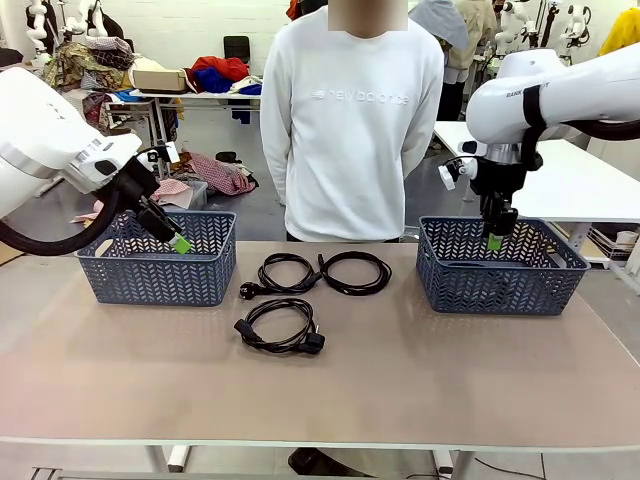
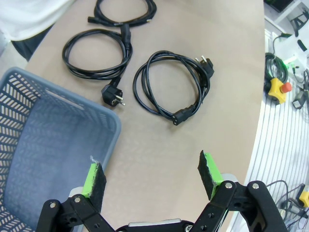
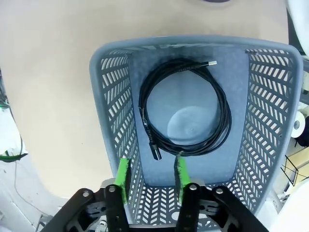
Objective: Organize the cables according to human instructions.
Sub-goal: Pick up a bundle of cables and place it in the basket indicated by the human.
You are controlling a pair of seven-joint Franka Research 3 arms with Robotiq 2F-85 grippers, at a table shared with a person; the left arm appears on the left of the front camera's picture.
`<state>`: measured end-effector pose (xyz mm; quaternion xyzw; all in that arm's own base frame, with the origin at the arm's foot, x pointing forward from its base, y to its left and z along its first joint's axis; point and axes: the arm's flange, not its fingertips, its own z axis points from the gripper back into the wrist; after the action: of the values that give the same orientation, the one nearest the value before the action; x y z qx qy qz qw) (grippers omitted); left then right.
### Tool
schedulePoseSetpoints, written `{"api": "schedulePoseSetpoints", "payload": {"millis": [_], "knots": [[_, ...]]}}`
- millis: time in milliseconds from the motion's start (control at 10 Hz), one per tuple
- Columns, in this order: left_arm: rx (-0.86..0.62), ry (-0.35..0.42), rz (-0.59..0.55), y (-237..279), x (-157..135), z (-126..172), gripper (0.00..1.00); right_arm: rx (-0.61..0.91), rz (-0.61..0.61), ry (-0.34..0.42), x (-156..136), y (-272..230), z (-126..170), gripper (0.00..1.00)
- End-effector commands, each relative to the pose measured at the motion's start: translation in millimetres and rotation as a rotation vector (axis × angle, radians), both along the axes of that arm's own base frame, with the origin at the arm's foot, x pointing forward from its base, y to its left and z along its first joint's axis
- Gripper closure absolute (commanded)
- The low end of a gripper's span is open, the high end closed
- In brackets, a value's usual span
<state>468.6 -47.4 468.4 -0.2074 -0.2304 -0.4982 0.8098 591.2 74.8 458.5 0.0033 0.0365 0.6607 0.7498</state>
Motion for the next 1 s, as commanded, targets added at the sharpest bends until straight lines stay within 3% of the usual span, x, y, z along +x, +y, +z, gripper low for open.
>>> {"api": "schedulePoseSetpoints", "payload": {"millis": [0,100,200,300,400,700,800,900], "knots": [[-0.027,-0.005,-0.004,0.1,-2.1,0.0,0.00,0.017,-0.019,0.015,2.6,0.6,5.3,0.11],[-0.027,-0.005,-0.004,0.1,-2.1,0.0,0.00,0.018,-0.021,0.016,1.9,0.6,5.7,0.26],[-0.027,-0.005,-0.004,0.1,-2.1,0.0,0.00,0.016,-0.022,0.020,1.2,0.6,6.3,0.00],[-0.027,-0.005,-0.004,0.1,-2.1,0.0,0.00,0.012,-0.020,0.021,0.3,0.6,7.0,0.07],[-0.027,-0.005,-0.004,0.1,-2.1,0.0,0.00,0.009,-0.019,0.022,-0.2,1.1,7.8,0.00],[-0.027,-0.005,-0.004,0.1,-2.1,0.0,0.00,0.020,-0.056,0.018,-1.8,0.2,8.7,0.00],[-0.027,-0.005,-0.004,0.1,-2.1,0.0,0.00,0.023,-0.092,0.052,0.8,-3.2,9.4,0.00],[-0.027,-0.005,-0.004,0.1,-2.1,0.0,0.00,0.006,-0.013,0.020,-3.5,0.1,1.0,0.00]]}}
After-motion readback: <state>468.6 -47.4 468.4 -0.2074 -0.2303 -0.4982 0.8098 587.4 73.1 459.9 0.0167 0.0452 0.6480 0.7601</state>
